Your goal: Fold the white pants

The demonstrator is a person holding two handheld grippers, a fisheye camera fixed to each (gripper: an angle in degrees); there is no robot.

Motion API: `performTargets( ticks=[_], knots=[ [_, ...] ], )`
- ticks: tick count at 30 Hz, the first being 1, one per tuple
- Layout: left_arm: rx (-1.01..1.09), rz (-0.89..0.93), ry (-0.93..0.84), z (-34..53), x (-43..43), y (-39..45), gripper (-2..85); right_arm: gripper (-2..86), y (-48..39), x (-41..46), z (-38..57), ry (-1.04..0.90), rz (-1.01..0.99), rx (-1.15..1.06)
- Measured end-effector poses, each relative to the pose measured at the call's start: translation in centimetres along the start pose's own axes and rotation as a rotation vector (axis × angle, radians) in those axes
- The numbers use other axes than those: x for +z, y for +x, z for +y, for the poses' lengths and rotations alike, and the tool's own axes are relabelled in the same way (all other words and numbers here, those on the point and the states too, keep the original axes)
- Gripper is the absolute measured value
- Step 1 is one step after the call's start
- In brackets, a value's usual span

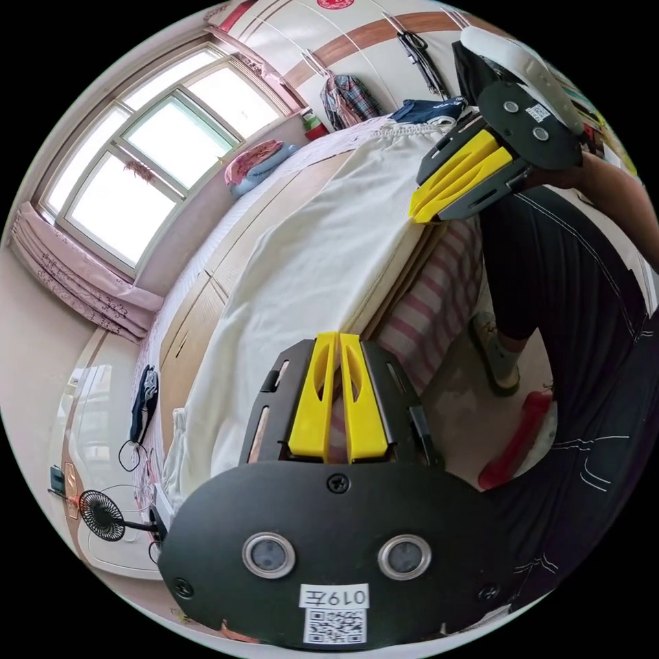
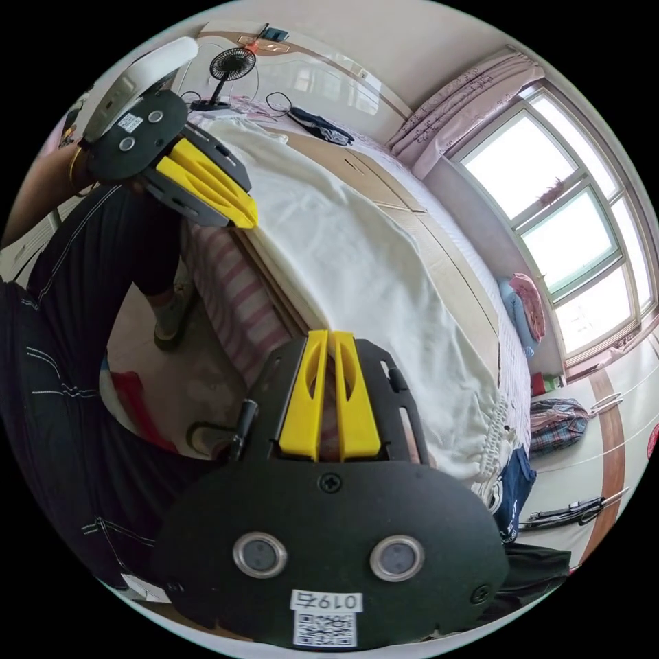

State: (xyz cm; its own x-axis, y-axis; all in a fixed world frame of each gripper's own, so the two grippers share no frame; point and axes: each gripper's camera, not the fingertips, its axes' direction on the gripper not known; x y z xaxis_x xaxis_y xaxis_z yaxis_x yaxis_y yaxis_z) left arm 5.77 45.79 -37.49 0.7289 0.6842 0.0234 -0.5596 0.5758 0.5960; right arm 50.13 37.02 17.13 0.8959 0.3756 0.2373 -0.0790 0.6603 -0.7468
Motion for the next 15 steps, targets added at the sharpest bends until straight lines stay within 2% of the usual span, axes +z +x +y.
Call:
performTargets(
  ticks=[4,6,10,12,15],
  knots=[
    [-0.074,0.076,0.052,2.8,0.4,-2.2,1.5,3.9,0.2,-0.6,-2.0,0.021,0.035,-0.015],
    [-0.181,0.165,0.156,5.9,-0.9,-5.4,1.7,5.0,0.9,-1.5,-3.0,0.032,-0.001,-0.017],
    [-0.439,0.06,0.274,12.2,-2.8,-12.8,2.8,4.5,3.4,-3.0,-5.5,0.059,-0.067,0.048],
    [-0.637,-0.026,0.233,16.2,-2.3,-18.7,4.2,3.1,4.9,-3.4,-7.1,0.087,-0.106,0.101],
    [-0.674,0.008,0.09,18.6,0.7,-24.1,6.6,0.5,7.5,-3.8,-11.1,0.14,-0.147,0.181]
  ],
)
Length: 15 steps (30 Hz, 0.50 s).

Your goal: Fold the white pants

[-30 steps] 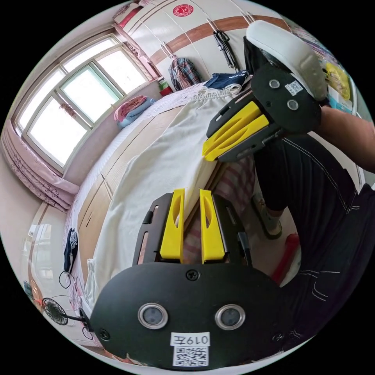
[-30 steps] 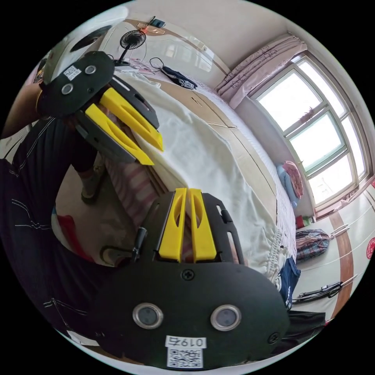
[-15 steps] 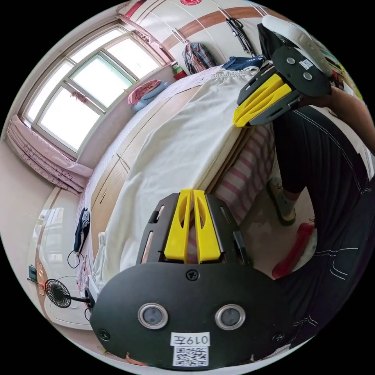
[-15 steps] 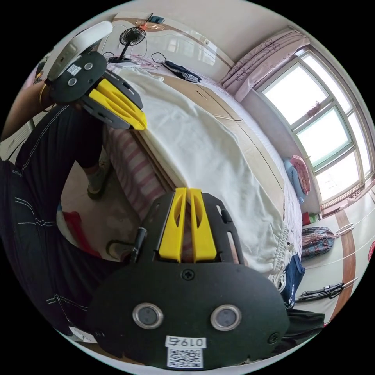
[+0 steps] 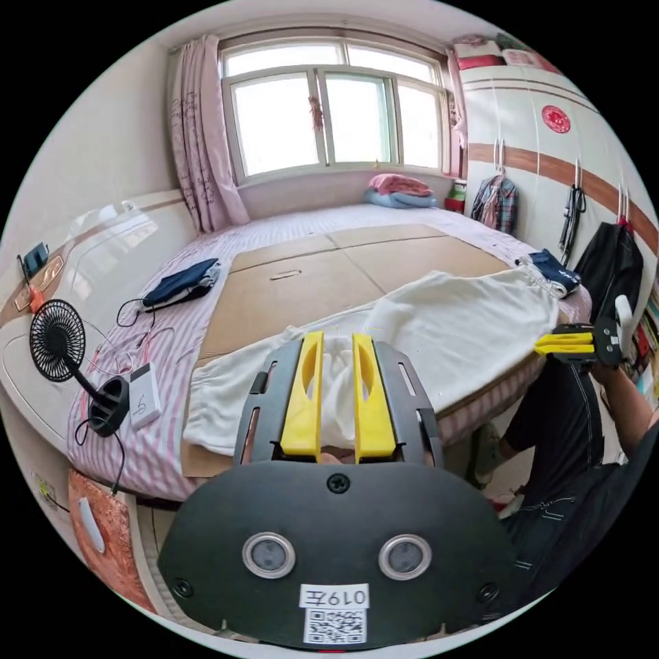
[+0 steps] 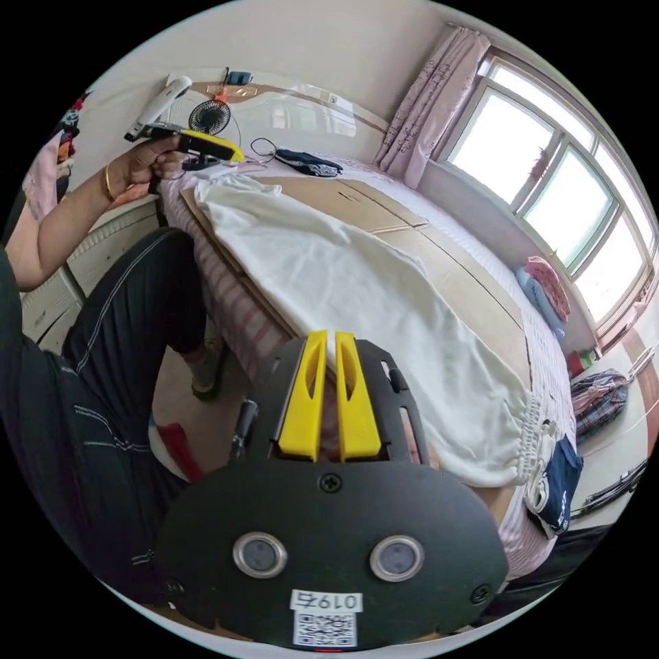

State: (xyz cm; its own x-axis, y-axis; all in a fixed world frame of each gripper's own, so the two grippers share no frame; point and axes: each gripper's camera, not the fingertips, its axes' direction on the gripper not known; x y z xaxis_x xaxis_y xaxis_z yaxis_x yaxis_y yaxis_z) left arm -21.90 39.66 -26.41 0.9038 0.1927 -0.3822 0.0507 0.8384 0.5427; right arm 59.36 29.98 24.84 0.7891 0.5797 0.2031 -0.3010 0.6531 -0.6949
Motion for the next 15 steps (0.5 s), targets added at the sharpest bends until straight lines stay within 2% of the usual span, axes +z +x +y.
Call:
performTargets(
  ticks=[4,6,10,13,15],
  knots=[
    [0.045,-0.029,-0.145,-1.4,4.7,-1.8,7.8,-0.6,0.7,0.1,-9.7,0.075,0.032,-0.013],
    [0.115,-0.024,-0.2,-1.7,7.4,-0.9,7.9,-0.4,1.4,-0.2,-14.9,0.14,-0.032,-0.021],
    [0.14,-0.07,-0.263,-1.4,10.4,-0.1,7.6,3.4,5.8,0.9,-28.5,0.219,-0.284,0.025],
    [0.076,-0.064,-0.275,-0.7,12.3,-1.5,7.1,7.9,9.3,4.5,-38.3,0.136,-0.452,0.039],
    [-0.006,0.001,-0.257,0.1,13.4,-3.3,6.9,8.8,11.1,7.3,-43.3,0.064,-0.57,0.046]
  ],
)
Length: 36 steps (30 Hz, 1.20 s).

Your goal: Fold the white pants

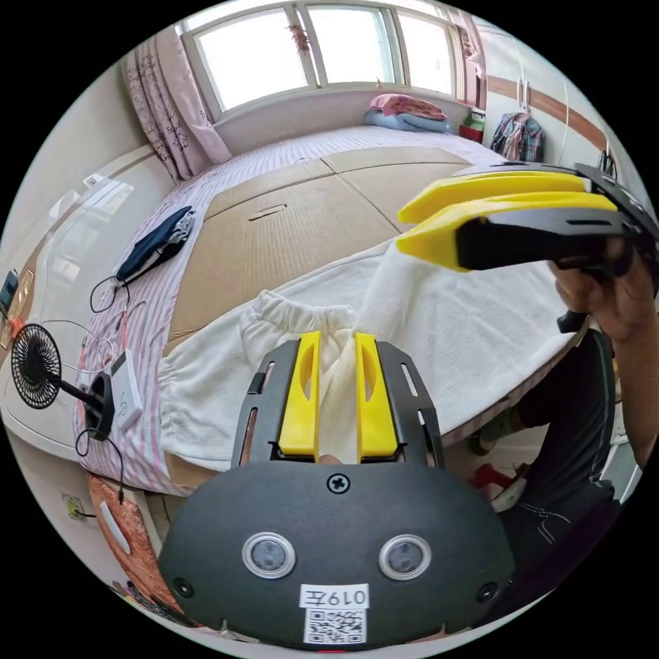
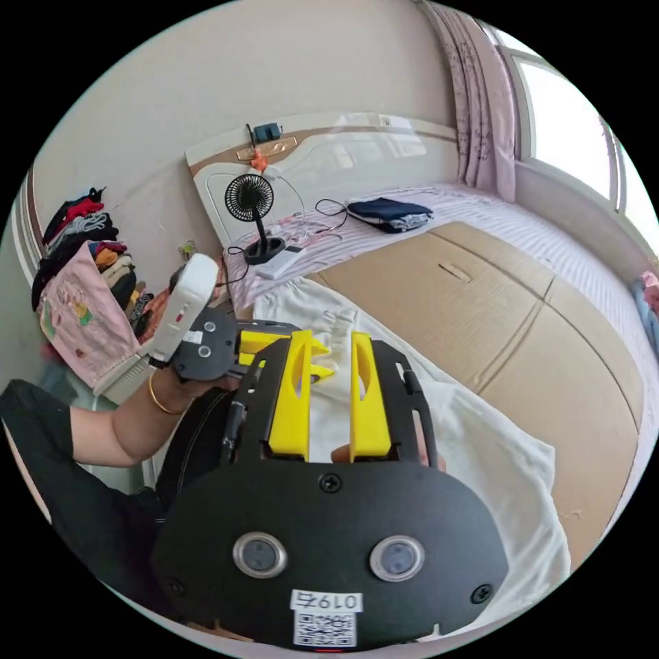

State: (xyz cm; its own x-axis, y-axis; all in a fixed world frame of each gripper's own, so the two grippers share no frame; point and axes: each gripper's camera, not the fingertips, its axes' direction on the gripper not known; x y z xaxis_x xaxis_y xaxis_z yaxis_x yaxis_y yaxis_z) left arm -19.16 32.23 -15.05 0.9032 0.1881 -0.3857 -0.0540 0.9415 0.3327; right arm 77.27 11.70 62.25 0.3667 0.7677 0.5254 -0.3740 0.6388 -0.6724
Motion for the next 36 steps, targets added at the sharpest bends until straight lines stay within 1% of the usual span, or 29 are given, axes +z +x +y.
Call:
performTargets(
  ticks=[2,5,7,9,11,15,16,17,19,25,32,33,36],
  knots=[
    [-0.026,0.037,0.01,0.4,0.9,-1.1,6.8,9.7,4.1,2.6,-6.0,-0.129,-0.11,0.054],
    [-0.037,0.069,0.006,0.8,2.4,-2.2,6.8,9.9,8.5,4.5,-12.0,-0.22,-0.235,0.126],
    [-0.039,0.082,-0.001,0.9,3.3,-2.8,7.0,10.1,10.3,5.2,-15.0,-0.247,-0.188,0.161],
    [-0.047,0.116,-0.004,1.3,4.5,-3.8,7.4,10.7,11.8,6.5,-18.0,-0.317,-0.169,0.169],
    [-0.051,0.153,-0.003,1.7,5.3,-4.6,7.7,11.4,13.9,8.5,-21.2,-0.414,-0.202,0.201],
    [-0.062,0.213,0.041,3.2,6.2,-6.2,8.8,10.4,16.0,9.5,-24.8,-0.497,-0.254,0.229],
    [-0.063,0.22,0.049,3.5,6.3,-6.4,8.9,8.9,16.6,9.4,-25.8,-0.507,-0.283,0.235],
    [-0.06,0.226,0.06,3.9,6.6,-6.6,9.2,6.6,17.2,9.1,-26.7,-0.503,-0.328,0.247],
    [-0.048,0.212,0.071,4.3,7.0,-6.5,9.4,5.5,18.1,8.1,-28.4,-0.479,-0.356,0.27],
    [-0.04,0.087,0.093,5.7,8.1,-5.9,10.4,4.7,19.2,5.5,-33.6,-0.412,-0.385,0.363],
    [-0.111,-0.155,0.156,8.2,8.7,-4.8,11.3,4.1,20.7,3.6,-35.8,-0.216,-0.529,0.56],
    [-0.123,-0.225,0.148,8.7,9.3,-4.5,10.4,4.1,20.7,3.7,-35.7,-0.205,-0.541,0.573],
    [-0.146,-0.331,0.149,10.0,10.3,-4.4,8.3,3.9,20.7,3.9,-35.3,-0.136,-0.58,0.634]
  ],
)
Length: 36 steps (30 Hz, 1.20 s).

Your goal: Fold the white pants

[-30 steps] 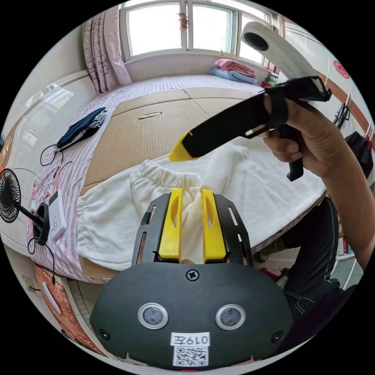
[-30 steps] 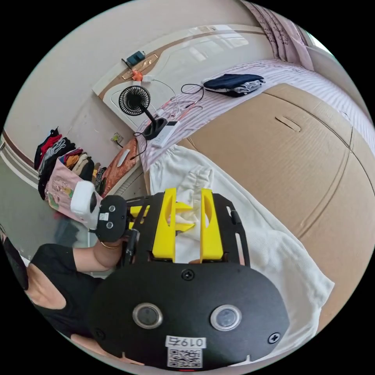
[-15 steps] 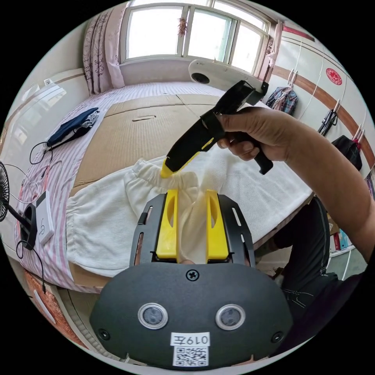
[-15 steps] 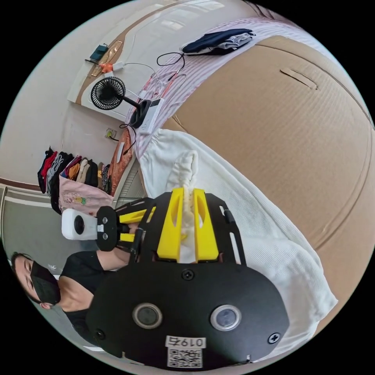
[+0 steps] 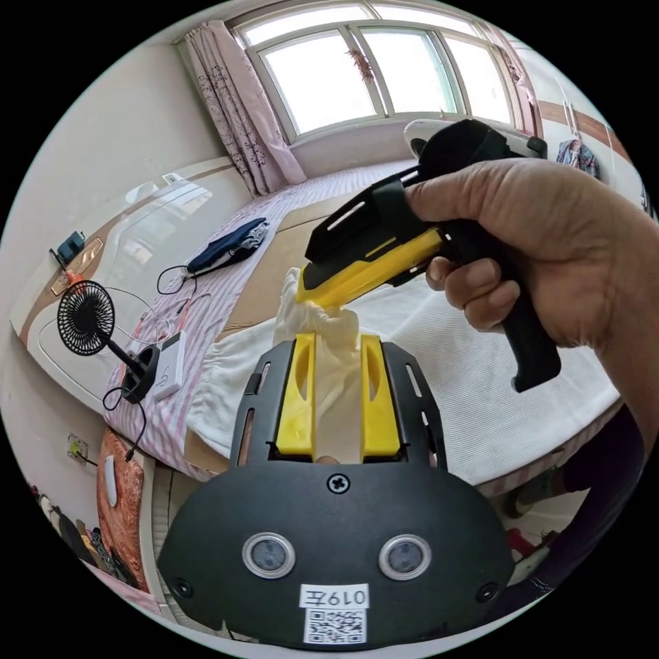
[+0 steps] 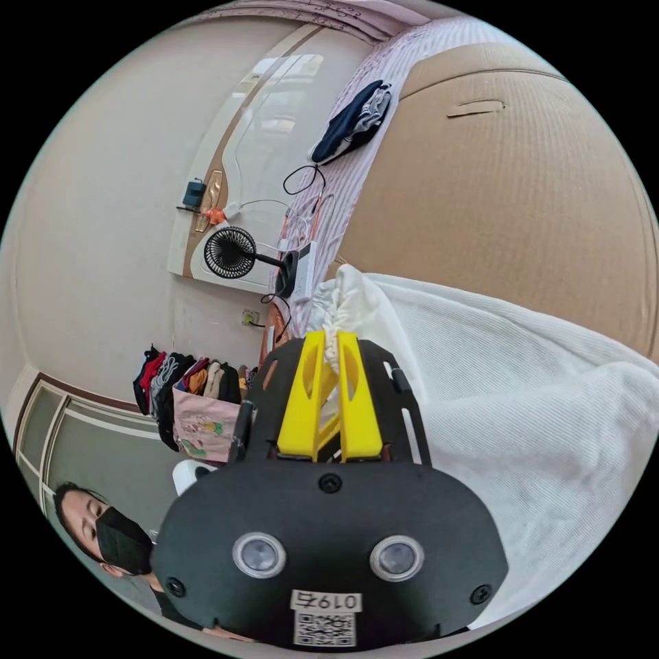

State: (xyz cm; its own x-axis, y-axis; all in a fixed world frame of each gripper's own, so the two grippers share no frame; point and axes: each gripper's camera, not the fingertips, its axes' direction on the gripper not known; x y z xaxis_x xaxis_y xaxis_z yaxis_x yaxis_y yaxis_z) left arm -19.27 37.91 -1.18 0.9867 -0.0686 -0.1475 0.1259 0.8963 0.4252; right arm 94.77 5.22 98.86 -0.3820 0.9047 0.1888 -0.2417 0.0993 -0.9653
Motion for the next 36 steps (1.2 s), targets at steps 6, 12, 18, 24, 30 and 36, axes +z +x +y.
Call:
performTargets(
  ticks=[6,12,18,24,30,36],
  knots=[
    [-0.102,0.093,0.03,3.2,0.8,-3.1,5.1,4.8,-0.9,1.4,-0.9,0.022,-0.009,-0.018],
    [-0.183,0.257,0.077,6.6,2.1,-8.7,3.2,7.7,-2.4,2.5,-1.8,0.024,0.13,-0.163],
    [-0.396,0.56,0.096,11.3,5.2,-16.9,2.8,9.5,-4.0,7.7,-2.9,-0.078,0.288,-0.37],
    [-0.456,0.54,0.079,14.7,7.0,-19.5,2.9,10.5,-5.5,14.5,-5.7,-0.196,0.378,-0.511],
    [-0.461,0.505,0.075,17.1,8.0,-20.7,3.3,2.3,-3.7,19.5,-5.8,-0.237,0.355,-0.539],
    [-0.483,0.503,0.109,19.3,8.4,-22.1,3.3,-0.5,-3.6,21.8,-5.3,-0.212,0.316,-0.588]
  ],
)
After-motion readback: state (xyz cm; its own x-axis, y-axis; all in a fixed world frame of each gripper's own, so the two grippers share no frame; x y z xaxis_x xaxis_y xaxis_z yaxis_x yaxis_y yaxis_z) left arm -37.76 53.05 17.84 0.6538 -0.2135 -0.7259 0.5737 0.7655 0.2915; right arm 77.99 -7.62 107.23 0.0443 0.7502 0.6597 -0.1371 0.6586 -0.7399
